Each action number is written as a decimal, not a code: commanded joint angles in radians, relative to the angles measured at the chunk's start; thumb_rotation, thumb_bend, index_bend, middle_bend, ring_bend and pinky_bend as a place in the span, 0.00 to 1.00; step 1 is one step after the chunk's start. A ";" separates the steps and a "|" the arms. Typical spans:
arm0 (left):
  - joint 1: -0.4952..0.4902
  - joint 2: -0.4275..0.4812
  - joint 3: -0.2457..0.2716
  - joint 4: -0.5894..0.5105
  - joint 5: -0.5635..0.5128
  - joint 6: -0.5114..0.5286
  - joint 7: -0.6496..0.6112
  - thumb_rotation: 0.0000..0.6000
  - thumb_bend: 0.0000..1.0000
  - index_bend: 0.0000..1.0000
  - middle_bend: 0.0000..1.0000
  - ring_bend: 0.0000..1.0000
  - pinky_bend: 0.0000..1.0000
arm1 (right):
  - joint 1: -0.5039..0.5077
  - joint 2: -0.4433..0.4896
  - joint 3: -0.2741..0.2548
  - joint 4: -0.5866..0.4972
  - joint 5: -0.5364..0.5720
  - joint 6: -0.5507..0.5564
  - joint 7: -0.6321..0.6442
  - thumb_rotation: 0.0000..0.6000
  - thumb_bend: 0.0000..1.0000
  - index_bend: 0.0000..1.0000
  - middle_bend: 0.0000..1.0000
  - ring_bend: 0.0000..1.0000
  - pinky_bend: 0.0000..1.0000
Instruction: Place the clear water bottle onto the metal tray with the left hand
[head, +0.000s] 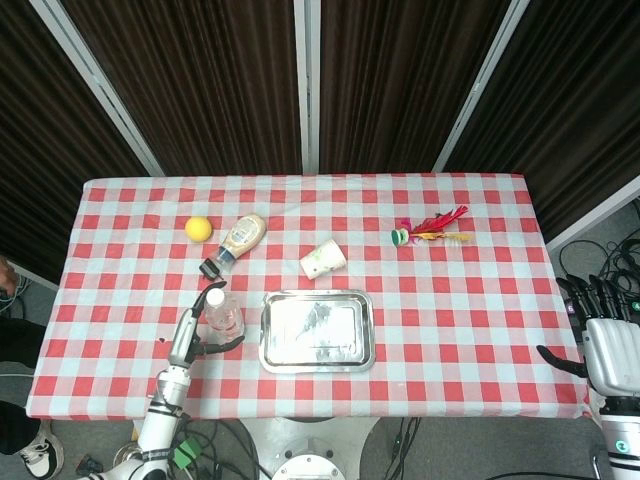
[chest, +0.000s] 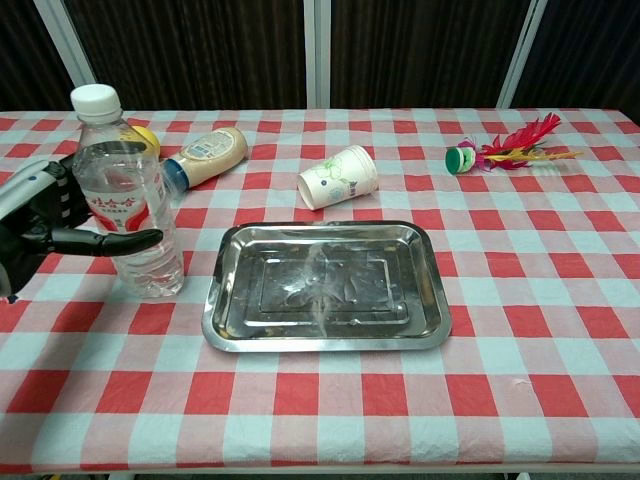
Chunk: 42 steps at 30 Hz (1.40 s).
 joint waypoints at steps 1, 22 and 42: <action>-0.018 -0.002 -0.023 0.008 -0.020 -0.017 0.002 1.00 0.08 0.28 0.31 0.20 0.27 | 0.001 0.001 0.002 0.001 0.005 -0.003 0.002 1.00 0.04 0.14 0.12 0.00 0.04; -0.035 0.022 -0.077 -0.059 -0.091 -0.039 -0.001 1.00 0.22 0.64 0.68 0.54 0.58 | 0.009 0.004 0.003 0.004 0.027 -0.023 0.008 1.00 0.04 0.14 0.12 0.00 0.04; -0.170 0.217 -0.240 -0.314 -0.140 -0.077 0.166 1.00 0.22 0.65 0.69 0.54 0.58 | 0.003 0.001 0.004 0.004 0.013 -0.003 0.005 1.00 0.04 0.14 0.12 0.00 0.04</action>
